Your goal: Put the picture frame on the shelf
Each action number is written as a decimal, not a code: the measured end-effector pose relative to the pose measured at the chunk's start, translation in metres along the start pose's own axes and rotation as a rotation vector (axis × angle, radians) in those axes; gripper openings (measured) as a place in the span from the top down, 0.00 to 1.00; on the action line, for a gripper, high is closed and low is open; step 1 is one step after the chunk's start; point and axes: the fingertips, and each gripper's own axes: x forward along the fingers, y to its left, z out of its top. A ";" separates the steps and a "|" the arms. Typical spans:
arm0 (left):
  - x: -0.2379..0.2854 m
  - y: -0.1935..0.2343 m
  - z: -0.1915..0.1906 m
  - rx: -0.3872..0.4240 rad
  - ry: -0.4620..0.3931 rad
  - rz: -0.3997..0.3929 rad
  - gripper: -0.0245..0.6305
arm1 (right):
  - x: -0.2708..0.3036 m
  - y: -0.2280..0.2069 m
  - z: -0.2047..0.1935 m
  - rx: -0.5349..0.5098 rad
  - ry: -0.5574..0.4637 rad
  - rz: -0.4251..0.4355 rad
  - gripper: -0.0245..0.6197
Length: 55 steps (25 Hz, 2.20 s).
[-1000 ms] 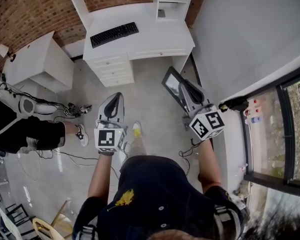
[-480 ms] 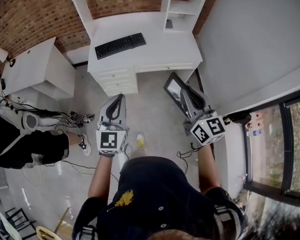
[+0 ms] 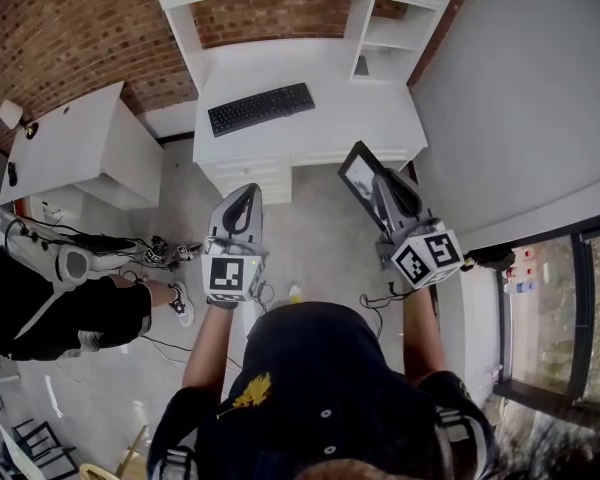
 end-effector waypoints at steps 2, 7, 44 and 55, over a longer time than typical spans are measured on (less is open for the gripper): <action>0.009 0.012 -0.001 0.002 -0.003 -0.008 0.93 | 0.015 0.000 -0.001 -0.001 -0.001 -0.004 0.86; 0.036 0.042 -0.005 0.008 0.003 -0.045 0.93 | 0.053 -0.001 -0.001 0.008 -0.011 -0.032 0.86; 0.292 0.119 -0.066 -0.020 0.126 0.042 0.93 | 0.290 -0.186 -0.002 0.041 -0.002 0.117 0.86; 0.372 0.150 -0.044 -0.043 0.046 0.119 0.93 | 0.353 -0.237 -0.001 0.021 0.009 0.107 0.86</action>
